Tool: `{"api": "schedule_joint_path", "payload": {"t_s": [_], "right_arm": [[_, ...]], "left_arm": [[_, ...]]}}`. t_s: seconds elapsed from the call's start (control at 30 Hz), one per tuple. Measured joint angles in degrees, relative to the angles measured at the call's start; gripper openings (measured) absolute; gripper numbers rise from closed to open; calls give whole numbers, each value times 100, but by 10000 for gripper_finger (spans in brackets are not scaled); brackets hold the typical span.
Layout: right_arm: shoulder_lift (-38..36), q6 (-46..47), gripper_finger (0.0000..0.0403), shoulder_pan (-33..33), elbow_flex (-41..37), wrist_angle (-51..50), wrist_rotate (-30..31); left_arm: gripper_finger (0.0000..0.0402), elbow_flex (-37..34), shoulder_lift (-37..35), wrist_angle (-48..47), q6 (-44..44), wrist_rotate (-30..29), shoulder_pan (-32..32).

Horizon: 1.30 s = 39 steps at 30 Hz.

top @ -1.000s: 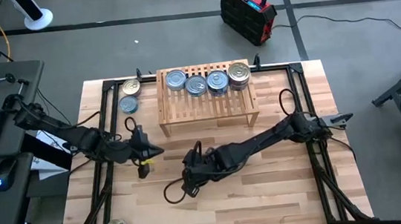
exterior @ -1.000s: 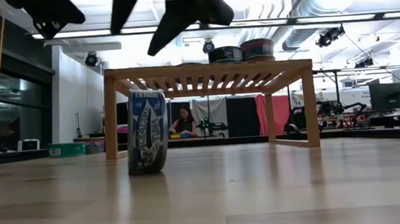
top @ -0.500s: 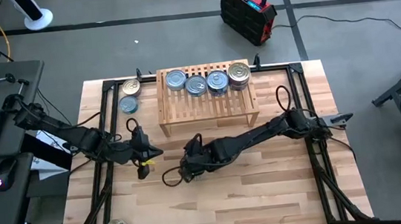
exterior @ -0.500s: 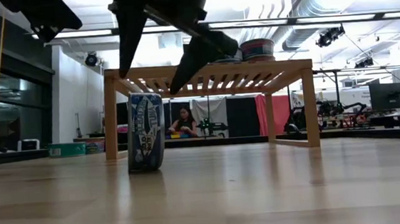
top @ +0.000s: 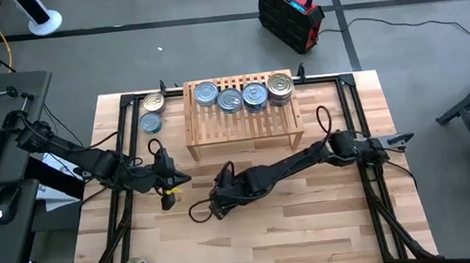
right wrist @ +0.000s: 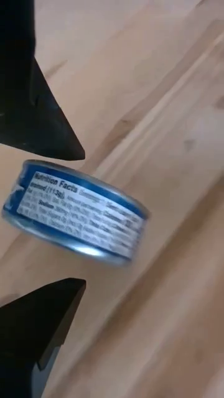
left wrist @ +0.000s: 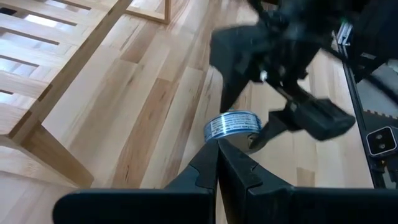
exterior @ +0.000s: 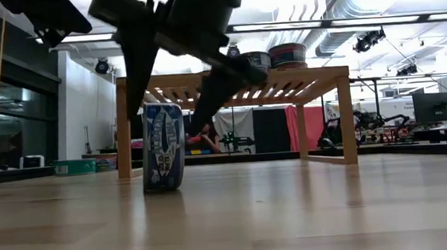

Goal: Stack canned seafood by type on shelf
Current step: Stack the blue tuna can on the stacked blue tuna cans on the shelf

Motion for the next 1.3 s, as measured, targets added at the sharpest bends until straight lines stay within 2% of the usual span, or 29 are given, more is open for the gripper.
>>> {"api": "schedule_joint_path", "payload": {"t_s": [0.3,0.4,0.47,0.53,0.67,0.87,0.97,1.07,1.17,1.3], "right_arm": [[223,298,316,118,-2,128,-222],[223,359,301,120,-2,127,-210],[225,300,274,146,57,12,-208],[225,169,231,191,213,-206,-175],[127,-383,111,335,625,-1073,6],[-285,-951,108,494,718,-2234,115],[-408,-956,108,606,340,-2925,-4],[-745,-981,108,767,-373,-3055,-323],[-1403,-734,108,972,-1488,-2648,-780],[-2693,535,108,1383,-3318,-1620,-1191]], "left_arm": [[0,0,0,4,-10,-5,0],[0,0,0,7,-16,-44,0],[0,0,0,7,-18,-44,0],[0,0,0,7,-36,-46,0],[0,0,0,7,-51,-48,0],[0,0,0,7,-52,-52,0],[0,0,0,5,-158,-53,0],[0,0,0,9,-186,-55,0],[0,0,0,16,-190,-77,0],[0,0,0,31,-245,-170,0]]}}
